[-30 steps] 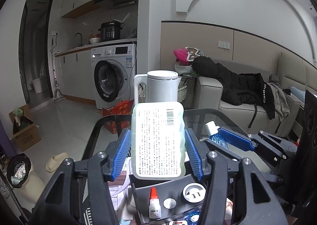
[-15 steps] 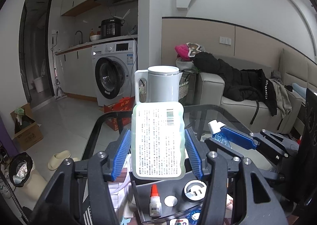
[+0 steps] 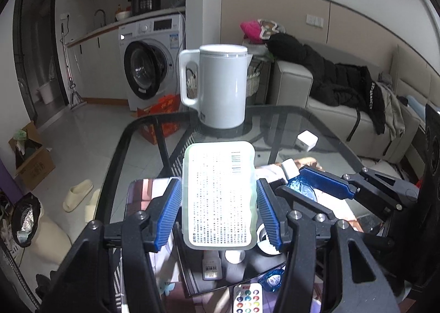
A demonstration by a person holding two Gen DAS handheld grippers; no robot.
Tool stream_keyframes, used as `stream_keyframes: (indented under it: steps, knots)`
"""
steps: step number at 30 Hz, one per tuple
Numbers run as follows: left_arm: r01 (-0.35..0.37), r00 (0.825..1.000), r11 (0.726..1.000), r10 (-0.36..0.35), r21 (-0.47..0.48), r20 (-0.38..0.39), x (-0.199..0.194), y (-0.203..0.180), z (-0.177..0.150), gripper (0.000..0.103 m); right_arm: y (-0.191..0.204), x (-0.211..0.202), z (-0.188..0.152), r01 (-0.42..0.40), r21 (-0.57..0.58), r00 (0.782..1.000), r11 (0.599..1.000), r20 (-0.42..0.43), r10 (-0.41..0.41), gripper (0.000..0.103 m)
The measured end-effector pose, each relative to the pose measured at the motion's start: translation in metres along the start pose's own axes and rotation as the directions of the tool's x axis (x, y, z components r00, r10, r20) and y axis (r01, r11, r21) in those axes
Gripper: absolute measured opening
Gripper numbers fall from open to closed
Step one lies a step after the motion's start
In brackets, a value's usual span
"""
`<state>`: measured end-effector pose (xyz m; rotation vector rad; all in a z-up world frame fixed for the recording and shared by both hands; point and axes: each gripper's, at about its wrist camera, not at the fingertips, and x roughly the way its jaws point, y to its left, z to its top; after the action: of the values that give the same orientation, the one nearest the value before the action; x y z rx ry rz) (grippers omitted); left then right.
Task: Organize rigid objects
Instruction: 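Carry the case over the black box with the left tool while the right tool lowers the bottle in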
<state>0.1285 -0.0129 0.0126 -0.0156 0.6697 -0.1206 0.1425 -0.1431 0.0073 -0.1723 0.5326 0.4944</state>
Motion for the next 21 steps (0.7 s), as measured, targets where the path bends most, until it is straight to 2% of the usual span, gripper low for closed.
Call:
stream_keyframes:
  steps: [6, 11, 14, 21]
  knots:
    - [0.000, 0.994, 1.000, 0.000, 0.004, -0.105, 0.019, -0.001, -0.008, 0.054, -0.004, 0.026, -0.011, -0.024, 0.033, 0.987, 0.999, -0.160, 0.029, 0.030]
    - [0.033, 0.977, 0.999, -0.030, 0.012, -0.213, 0.040, -0.003, -0.016, 0.054, -0.002, 0.045, -0.026, -0.026, 0.022, 0.963, 0.999, -0.267, 0.031, 0.030]
    - [0.034, 0.966, 0.999, -0.028, 0.016, -0.258, 0.049, -0.005, -0.022, 0.054, 0.001, 0.049, -0.035, -0.023, 0.000, 0.956, 1.000, -0.293, 0.022, 0.030]
    - [0.040, 0.950, 0.999, -0.029, 0.029, -0.311, 0.056, -0.009, -0.030, 0.054, 0.003, 0.057, -0.042, -0.029, -0.028, 0.942, 0.999, -0.335, 0.018, 0.030]
